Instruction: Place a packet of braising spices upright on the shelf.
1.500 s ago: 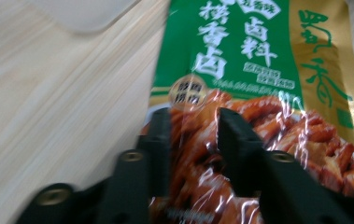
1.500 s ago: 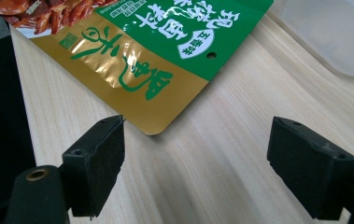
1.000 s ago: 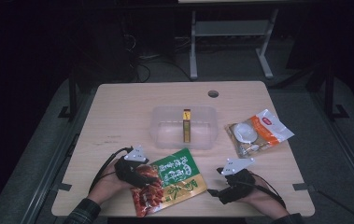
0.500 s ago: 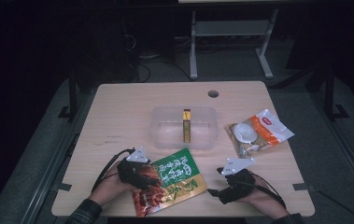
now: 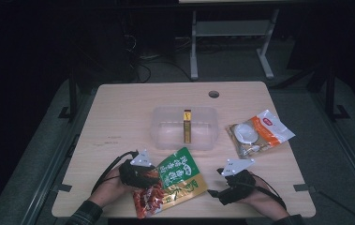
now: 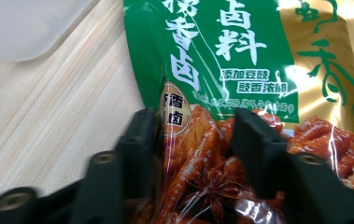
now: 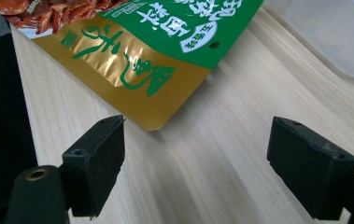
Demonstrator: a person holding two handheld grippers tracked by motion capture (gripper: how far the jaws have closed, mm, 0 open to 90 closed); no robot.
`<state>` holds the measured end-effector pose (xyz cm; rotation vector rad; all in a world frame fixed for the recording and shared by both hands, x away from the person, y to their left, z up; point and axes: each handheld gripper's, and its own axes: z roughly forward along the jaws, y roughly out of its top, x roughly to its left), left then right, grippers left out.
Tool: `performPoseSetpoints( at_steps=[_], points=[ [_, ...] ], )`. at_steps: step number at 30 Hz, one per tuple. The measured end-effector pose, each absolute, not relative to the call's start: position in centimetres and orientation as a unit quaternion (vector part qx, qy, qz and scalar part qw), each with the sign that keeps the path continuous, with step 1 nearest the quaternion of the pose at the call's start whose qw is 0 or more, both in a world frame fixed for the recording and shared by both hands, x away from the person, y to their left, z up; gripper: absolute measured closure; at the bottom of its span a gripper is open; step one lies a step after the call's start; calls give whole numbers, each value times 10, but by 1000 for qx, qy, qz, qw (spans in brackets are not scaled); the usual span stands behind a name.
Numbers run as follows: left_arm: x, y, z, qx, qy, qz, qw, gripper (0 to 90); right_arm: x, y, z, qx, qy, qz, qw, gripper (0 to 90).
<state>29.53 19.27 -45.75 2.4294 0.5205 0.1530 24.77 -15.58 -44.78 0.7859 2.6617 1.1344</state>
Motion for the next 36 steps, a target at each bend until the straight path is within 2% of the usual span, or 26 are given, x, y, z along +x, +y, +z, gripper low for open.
performPoseSetpoints(
  at_steps=[2,3,5,11,19,27,29,36],
  points=[
    [294,191,-456,926,200,56,316,583,248,-156,-448,260,886,376,72,188],
    [294,190,-456,926,203,57,314,664,248,-156,-448,261,886,376,72,188],
    [294,191,-455,927,200,60,310,769,248,-156,-448,261,886,377,71,188],
    [291,188,-454,930,197,73,303,872,248,-156,-448,260,886,376,71,188],
    [297,196,-453,921,210,47,325,894,250,-158,-448,269,883,380,65,156],
    [299,207,-443,895,237,26,377,897,252,-160,-448,281,877,387,49,124],
    [299,210,-440,887,245,23,391,897,253,-159,-447,286,873,392,46,97],
    [299,217,-428,864,266,28,426,899,256,-159,-444,294,859,419,19,98]
  ],
)
